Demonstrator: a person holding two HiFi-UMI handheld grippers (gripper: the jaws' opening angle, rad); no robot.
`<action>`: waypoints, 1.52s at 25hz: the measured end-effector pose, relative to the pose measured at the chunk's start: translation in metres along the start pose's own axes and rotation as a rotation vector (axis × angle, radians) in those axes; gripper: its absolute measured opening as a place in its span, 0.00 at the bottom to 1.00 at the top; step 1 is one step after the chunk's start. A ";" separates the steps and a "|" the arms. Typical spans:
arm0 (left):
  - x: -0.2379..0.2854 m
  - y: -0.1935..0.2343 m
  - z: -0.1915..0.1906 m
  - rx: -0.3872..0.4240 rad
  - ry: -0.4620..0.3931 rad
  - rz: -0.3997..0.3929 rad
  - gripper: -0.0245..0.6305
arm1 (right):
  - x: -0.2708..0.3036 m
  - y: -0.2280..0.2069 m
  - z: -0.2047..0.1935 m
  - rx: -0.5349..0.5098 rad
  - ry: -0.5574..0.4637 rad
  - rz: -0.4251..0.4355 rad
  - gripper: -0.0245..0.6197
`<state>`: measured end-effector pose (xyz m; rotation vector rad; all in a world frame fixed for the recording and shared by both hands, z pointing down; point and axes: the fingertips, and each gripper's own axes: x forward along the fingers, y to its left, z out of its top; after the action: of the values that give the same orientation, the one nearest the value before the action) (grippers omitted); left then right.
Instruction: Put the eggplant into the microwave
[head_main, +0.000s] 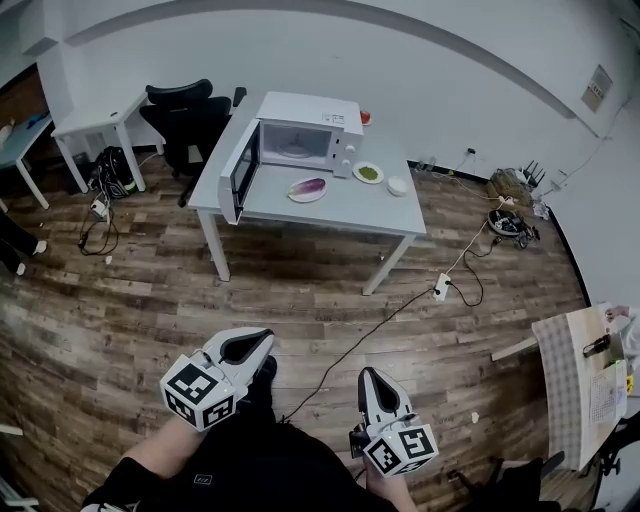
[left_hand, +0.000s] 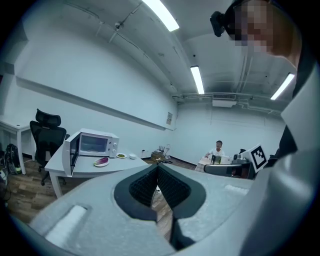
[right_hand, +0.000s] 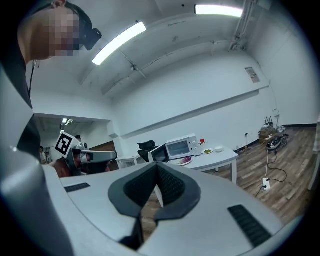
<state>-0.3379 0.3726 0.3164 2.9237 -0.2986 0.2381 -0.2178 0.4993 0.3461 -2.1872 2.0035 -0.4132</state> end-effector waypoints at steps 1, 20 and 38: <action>0.003 0.002 0.000 -0.003 0.001 0.007 0.05 | 0.003 -0.003 0.000 0.005 0.002 0.005 0.06; 0.114 0.109 0.042 0.003 -0.042 0.023 0.05 | 0.134 -0.087 0.035 0.011 0.009 -0.014 0.06; 0.205 0.239 0.086 0.079 -0.026 0.016 0.05 | 0.298 -0.117 0.072 -0.001 0.052 -0.018 0.06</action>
<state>-0.1789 0.0874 0.3111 3.0055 -0.3233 0.2192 -0.0633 0.2101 0.3420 -2.2188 2.0120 -0.4768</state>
